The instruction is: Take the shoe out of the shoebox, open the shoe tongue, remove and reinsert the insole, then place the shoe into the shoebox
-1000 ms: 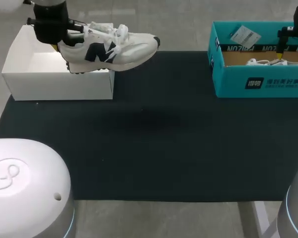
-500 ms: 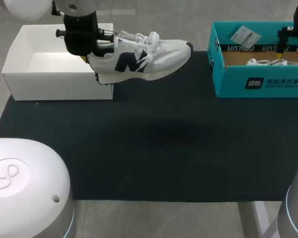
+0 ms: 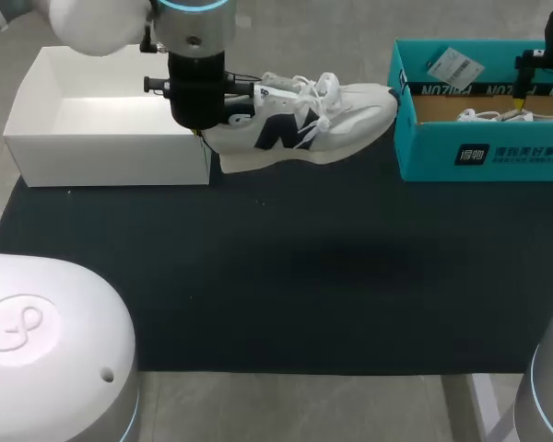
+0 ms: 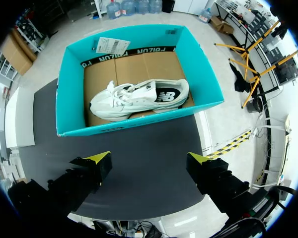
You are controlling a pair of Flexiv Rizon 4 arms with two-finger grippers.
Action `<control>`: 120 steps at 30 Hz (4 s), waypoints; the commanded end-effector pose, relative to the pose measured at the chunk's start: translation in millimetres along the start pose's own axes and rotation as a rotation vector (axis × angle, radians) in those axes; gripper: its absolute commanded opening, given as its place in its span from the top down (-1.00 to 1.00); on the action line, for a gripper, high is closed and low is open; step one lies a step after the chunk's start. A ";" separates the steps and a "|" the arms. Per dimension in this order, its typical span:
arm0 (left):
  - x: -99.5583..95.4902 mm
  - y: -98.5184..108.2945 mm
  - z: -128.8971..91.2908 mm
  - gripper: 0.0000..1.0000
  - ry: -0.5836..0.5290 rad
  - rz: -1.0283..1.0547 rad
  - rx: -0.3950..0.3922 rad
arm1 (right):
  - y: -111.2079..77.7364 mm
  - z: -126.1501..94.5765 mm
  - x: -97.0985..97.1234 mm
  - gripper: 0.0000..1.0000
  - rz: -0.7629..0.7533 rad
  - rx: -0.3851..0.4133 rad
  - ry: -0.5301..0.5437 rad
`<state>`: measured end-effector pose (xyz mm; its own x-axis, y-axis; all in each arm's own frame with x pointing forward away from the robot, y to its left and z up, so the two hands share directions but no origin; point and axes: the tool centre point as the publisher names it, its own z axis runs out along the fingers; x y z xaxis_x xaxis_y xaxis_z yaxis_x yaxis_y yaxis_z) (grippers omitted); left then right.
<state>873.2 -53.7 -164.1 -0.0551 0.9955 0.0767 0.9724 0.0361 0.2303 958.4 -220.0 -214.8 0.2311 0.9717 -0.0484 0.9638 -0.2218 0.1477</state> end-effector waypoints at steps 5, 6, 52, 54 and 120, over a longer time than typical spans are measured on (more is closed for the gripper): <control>-11.6 -5.5 0.7 1.00 0.003 -0.005 -0.001 | -0.7 0.1 0.0 -1.00 0.001 -0.002 0.000; -11.6 -5.5 0.7 1.00 0.003 -0.005 -0.001 | -0.7 0.1 0.0 -1.00 0.001 -0.002 0.000; -61.2 -71.9 66.9 1.00 0.257 0.036 -0.024 | -0.7 0.1 0.0 -1.00 0.001 -0.002 0.000; -63.7 -76.3 74.3 1.00 0.267 0.054 -0.025 | -0.7 0.1 0.0 -1.00 0.001 -0.002 0.000; -87.0 -119.1 111.8 -1.00 0.059 -0.082 0.190 | -0.7 0.1 0.0 -1.00 0.001 -0.002 0.000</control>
<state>791.6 -150.7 -325.1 -0.1339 0.9735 0.1855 0.9905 0.1255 0.0566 958.4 -220.0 -214.8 0.2311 0.9717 -0.0484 0.9638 -0.2218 0.1477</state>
